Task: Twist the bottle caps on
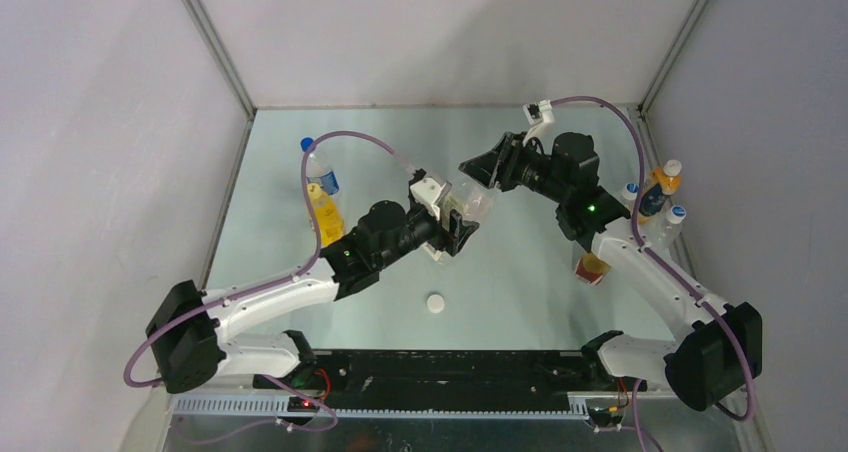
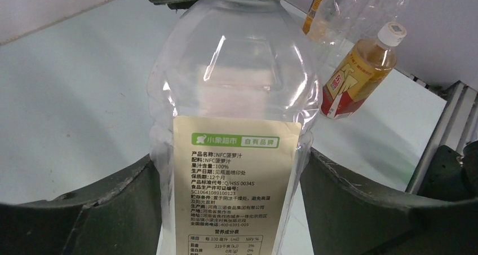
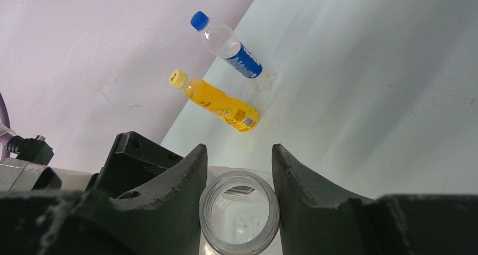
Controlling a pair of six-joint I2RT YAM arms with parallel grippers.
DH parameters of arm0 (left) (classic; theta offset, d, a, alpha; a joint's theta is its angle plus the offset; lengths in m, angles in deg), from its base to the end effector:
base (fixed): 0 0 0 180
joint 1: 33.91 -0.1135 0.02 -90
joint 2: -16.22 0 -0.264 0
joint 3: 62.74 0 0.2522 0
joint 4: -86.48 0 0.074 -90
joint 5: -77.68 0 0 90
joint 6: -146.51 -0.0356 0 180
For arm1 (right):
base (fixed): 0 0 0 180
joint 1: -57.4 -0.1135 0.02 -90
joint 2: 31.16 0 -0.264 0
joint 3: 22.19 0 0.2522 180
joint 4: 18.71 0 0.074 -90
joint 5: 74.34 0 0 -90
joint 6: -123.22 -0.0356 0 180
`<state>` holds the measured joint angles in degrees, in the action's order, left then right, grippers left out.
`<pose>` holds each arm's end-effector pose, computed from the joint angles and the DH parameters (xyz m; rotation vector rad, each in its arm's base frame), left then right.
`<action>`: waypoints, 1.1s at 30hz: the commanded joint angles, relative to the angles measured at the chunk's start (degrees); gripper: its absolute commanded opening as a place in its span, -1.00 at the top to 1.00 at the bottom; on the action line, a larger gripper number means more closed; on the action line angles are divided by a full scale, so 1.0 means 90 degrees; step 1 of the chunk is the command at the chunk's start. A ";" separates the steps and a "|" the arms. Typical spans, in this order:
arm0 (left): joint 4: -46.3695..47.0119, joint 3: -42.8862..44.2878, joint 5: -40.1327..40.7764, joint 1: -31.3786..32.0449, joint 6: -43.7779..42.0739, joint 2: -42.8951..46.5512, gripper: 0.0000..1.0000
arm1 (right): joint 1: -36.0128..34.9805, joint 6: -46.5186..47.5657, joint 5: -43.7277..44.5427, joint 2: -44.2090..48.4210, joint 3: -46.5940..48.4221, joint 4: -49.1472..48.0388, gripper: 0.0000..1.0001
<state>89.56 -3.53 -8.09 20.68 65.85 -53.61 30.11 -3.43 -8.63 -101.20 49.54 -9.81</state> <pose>0.1675 -0.2311 0.3005 0.6250 1.6479 -0.7621 0.2489 0.1449 0.3557 -0.1936 1.8232 1.1695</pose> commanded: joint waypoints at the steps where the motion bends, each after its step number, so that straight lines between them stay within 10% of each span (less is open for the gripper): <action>1: -0.0209 0.0093 0.0078 -0.0020 -0.0580 0.0119 0.60 | -0.0030 -0.0129 -0.0579 0.0342 0.0092 -0.0317 0.17; 5: -0.0333 0.0007 0.0183 -0.0020 -0.0829 0.0276 0.95 | 0.0037 0.0185 -0.0469 0.0520 0.0095 -0.0003 -0.56; 9: -0.0420 -0.0151 0.0387 -0.0020 -0.1004 0.0514 1.00 | 0.0161 0.0573 -0.0466 0.0806 0.0096 0.0315 -0.84; 25: -0.1523 -0.0494 0.2085 -0.0015 -0.1873 0.2515 0.88 | -0.0530 0.3047 0.0437 0.1385 0.0038 0.4066 -0.90; 33: -0.1694 -0.0625 0.1802 -0.0020 -0.2400 0.3627 0.90 | -0.2126 0.3131 0.1460 0.0303 -0.0715 0.3496 -0.88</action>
<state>73.35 -8.16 9.09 20.68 48.78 -24.47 16.89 22.89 -1.51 -93.97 45.30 23.71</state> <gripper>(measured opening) 0.777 0.944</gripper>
